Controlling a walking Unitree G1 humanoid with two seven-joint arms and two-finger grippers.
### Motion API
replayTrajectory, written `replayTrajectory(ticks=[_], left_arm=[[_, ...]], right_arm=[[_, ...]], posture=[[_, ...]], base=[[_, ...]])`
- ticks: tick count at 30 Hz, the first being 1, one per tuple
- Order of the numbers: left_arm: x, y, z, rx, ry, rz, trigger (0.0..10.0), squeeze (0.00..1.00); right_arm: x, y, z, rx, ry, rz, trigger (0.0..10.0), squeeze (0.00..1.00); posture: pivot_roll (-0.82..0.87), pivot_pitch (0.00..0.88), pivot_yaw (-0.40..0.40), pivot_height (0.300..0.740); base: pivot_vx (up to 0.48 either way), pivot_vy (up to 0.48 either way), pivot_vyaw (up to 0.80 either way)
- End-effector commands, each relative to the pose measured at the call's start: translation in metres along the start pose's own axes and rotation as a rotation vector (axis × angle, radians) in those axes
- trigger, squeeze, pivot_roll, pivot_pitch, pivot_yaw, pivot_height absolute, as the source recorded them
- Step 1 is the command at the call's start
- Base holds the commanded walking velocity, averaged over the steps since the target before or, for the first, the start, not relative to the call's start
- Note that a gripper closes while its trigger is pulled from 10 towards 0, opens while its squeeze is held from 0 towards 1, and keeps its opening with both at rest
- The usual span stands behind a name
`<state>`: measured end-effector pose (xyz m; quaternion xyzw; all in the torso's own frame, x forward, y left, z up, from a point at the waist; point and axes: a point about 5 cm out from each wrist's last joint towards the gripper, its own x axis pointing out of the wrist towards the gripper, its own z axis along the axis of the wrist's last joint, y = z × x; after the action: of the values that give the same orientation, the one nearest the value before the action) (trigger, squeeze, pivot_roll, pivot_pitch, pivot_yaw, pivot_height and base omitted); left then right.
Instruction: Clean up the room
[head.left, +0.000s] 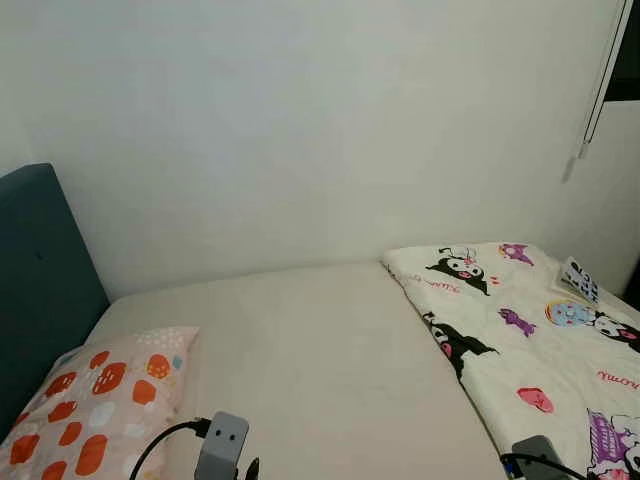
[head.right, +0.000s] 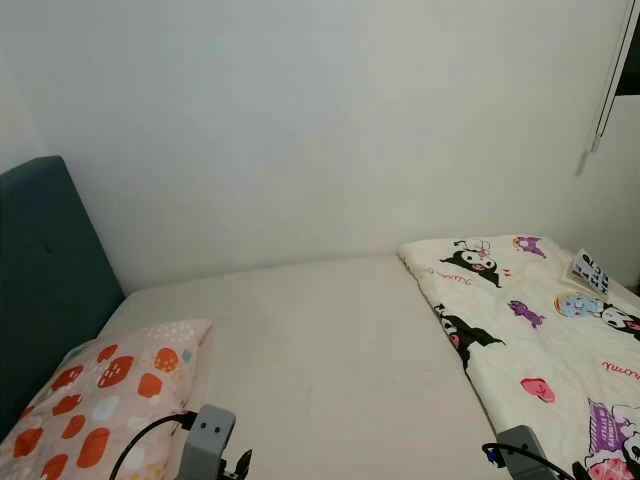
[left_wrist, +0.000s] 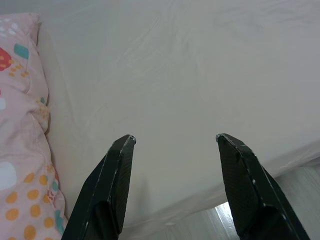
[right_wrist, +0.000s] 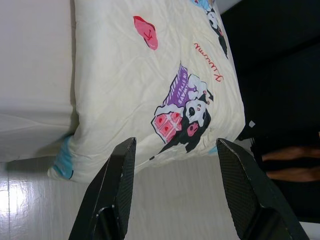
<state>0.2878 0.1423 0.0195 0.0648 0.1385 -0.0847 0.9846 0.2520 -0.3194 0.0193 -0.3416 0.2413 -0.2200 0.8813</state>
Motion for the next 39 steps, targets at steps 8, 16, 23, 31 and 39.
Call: replayTrajectory(ticks=[8, 16, 23, 31, 39], left_arm=[[-0.0028, 0.0027, -0.0071, -0.011, 0.023, 0.012, 10.0, 0.0], [-0.0031, 0.0033, -0.0077, -0.015, 0.024, 0.018, 10.0, 0.0], [-0.0032, 0.0026, -0.0079, -0.016, 0.024, 0.019, 10.0, 0.0], [-0.0035, 0.0029, -0.0077, -0.014, 0.023, 0.019, 10.0, 0.0], [-0.0034, 0.0049, -0.0075, -0.011, 0.024, 0.023, 10.0, 0.0]], right_arm=[[-0.0014, 0.0014, -0.0035, 0.01, 0.013, 0.009, 10.0, 0.0], [-0.0009, 0.0006, -0.0036, 0.009, 0.014, 0.009, 10.0, 0.0], [-0.0003, -0.0002, -0.0032, 0.009, 0.015, 0.01, 10.0, 0.0], [0.0004, -0.0022, -0.0039, 0.009, 0.018, 0.01, 10.0, 0.0], [0.0006, -0.0033, -0.0047, 0.008, 0.02, 0.01, 10.0, 0.0]], posture=[[-0.07, 0.093, 0.029, 0.74], [-0.07, 0.094, 0.029, 0.74], [-0.07, 0.096, 0.032, 0.74], [-0.06, 0.094, 0.032, 0.74], [-0.06, 0.092, 0.037, 0.74]], base=[[0.0, 0.0, 0.0], [0.0, 0.0, 0.0], [0.0, 0.0, 0.0], [0.0, 0.0, 0.0], [0.0, 0.0, 0.0]])
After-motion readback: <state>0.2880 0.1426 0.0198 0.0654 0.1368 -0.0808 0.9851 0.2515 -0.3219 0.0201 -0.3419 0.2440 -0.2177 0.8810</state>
